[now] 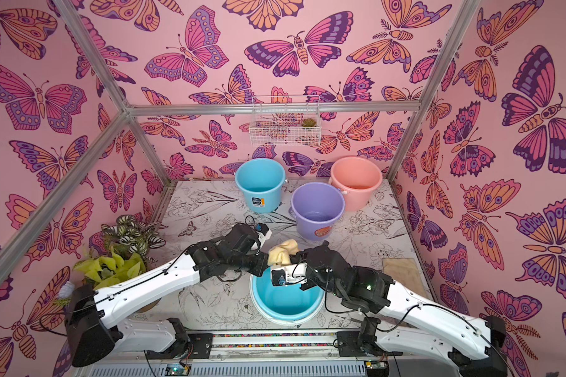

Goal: Wipe the inside of the bucket with a cloth
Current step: Wipe the dirt from the inside of the bucket.

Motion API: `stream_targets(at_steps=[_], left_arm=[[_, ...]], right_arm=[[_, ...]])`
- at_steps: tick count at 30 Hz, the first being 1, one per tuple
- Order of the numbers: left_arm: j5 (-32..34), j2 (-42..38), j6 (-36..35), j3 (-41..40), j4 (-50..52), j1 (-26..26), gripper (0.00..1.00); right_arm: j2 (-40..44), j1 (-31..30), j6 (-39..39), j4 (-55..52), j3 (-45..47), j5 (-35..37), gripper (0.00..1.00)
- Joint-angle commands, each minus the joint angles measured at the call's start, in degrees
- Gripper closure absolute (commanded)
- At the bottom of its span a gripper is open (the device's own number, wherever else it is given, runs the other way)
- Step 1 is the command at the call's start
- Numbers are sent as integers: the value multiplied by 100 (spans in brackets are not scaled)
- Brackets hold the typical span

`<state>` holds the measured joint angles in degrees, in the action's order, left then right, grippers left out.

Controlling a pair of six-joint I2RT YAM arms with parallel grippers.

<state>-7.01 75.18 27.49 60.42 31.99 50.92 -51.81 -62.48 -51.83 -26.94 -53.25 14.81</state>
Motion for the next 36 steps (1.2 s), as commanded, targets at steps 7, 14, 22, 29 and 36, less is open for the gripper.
stream_targets(at_steps=[7,14,22,29,36], left_arm=[[-47,-170,-63,187,219,-29,100],[-3,-170,-169,232,206,13,100],[50,-170,-208,225,168,59,100],[50,-380,-209,215,143,93,100],[101,-372,-274,248,97,199,100]], right_arm=[[-760,-156,-1737,-293,-195,640,100],[-1384,-172,-2202,600,143,582,100],[-2150,-184,-1960,1118,440,510,100],[-2755,-154,-1439,1208,552,56,100],[-3385,-19,-1067,1461,684,-509,100]])
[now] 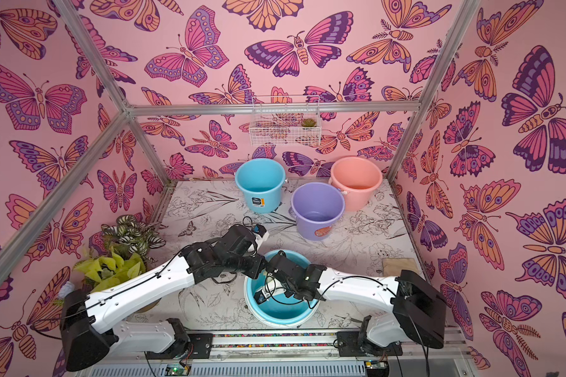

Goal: Wipe the inside of the bucket with a cloth
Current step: Wipe the dirt from the inside of the bucket.

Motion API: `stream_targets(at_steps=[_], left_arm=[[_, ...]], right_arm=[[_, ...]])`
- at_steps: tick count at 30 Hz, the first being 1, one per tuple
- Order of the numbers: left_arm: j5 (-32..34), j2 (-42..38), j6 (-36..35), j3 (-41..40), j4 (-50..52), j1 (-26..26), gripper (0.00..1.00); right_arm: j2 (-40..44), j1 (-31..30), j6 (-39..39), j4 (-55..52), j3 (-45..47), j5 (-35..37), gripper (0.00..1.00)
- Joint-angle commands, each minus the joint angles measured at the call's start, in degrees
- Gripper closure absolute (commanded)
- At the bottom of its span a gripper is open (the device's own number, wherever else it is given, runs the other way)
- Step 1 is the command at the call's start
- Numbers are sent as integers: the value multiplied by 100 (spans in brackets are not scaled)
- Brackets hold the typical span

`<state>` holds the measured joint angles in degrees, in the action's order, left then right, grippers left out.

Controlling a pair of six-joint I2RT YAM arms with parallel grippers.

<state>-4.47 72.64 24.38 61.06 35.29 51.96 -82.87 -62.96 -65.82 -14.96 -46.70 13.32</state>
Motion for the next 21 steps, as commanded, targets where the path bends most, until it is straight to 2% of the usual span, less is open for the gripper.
stream_targets(at_steps=[1,8,13,17,21], left_arm=[[-139,-119,32,187,-233,107,100],[-48,-158,14,187,-254,171,100],[52,-200,-4,161,-287,198,100],[246,-256,23,126,-290,209,100],[457,-357,86,82,-287,218,100]], right_arm=[[-371,37,369,282,25,-411,100],[-1141,64,636,204,-57,-785,100],[-1396,108,874,-240,-237,-1113,100],[-1267,113,991,-332,-278,-1007,100],[-768,112,1014,-522,-372,-740,100]])
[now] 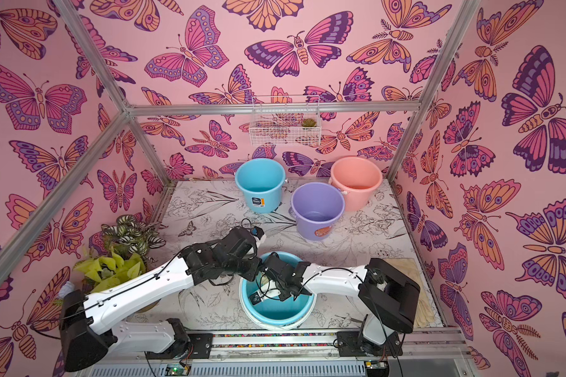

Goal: Wipe the inside of the bucket with a cloth
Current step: Wipe the dirt from the inside of the bucket.

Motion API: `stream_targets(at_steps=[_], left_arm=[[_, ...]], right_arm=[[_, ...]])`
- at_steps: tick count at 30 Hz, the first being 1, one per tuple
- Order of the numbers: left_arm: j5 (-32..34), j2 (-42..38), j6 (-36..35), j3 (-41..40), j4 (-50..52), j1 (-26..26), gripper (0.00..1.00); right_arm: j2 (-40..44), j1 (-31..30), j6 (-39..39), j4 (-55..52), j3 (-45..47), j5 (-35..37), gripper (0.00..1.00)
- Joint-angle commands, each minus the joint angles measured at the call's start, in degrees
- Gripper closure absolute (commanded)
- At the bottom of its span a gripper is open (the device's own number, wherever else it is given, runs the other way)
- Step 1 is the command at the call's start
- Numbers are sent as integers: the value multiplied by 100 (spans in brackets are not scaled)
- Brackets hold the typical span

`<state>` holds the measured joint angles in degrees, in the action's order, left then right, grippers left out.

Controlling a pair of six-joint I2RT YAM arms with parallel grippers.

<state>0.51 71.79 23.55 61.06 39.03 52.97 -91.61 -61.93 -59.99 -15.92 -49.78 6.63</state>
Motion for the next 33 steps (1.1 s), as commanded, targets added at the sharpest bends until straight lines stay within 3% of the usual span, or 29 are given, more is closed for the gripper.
stream_targets(at_steps=[1,7,18,27,33], left_arm=[[10,-294,191,69,-662,117,100],[201,-332,209,55,-667,117,100],[205,-254,203,108,-668,123,100],[177,-193,185,161,-673,126,100],[160,-142,194,187,-678,126,100]], right_arm=[[339,11,429,-547,-120,-49,100],[971,3,429,-1620,-697,114,100],[1802,-116,382,-2905,-1494,1256,100],[1705,-289,341,-3551,-1894,2626,100],[1501,-318,238,-3759,-1872,3011,100]])
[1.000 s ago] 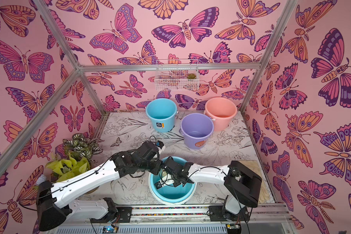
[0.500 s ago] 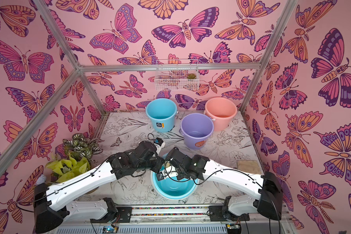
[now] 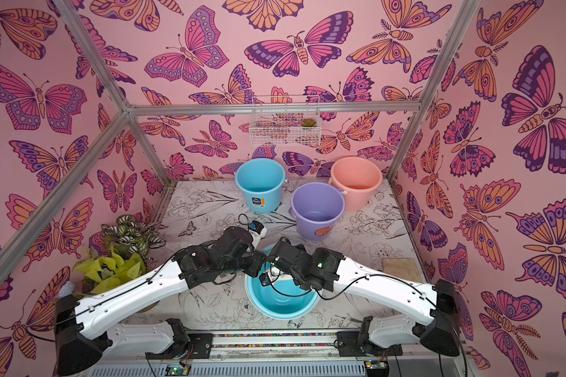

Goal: Wipe the inside of the bucket with a cloth
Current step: Wipe the dirt from the inside of the bucket.

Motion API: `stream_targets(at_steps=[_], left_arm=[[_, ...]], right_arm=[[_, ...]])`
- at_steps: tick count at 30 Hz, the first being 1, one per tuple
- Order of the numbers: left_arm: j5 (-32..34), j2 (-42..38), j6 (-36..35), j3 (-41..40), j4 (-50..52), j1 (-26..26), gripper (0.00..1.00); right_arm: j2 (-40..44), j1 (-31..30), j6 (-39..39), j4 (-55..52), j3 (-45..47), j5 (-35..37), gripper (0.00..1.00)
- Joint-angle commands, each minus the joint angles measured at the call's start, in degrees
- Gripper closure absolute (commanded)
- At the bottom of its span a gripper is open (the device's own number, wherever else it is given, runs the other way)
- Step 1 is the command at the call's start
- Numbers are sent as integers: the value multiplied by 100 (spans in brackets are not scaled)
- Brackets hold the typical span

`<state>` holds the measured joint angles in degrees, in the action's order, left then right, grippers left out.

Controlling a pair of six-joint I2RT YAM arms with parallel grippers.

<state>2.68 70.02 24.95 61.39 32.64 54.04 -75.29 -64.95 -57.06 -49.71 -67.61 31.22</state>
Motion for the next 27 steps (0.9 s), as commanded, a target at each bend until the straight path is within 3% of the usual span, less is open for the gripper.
stream_targets(at_steps=[1,10,27], left_arm=[[-57,30,61,161,-41,19,100],[-57,31,62,141,-46,27,100],[-57,44,89,128,-70,70,100]], right_arm=[[-171,-18,-62,-381,-56,590,100],[-568,-4,-105,96,424,269,100],[-1878,243,540,1889,1383,-1387,100]])
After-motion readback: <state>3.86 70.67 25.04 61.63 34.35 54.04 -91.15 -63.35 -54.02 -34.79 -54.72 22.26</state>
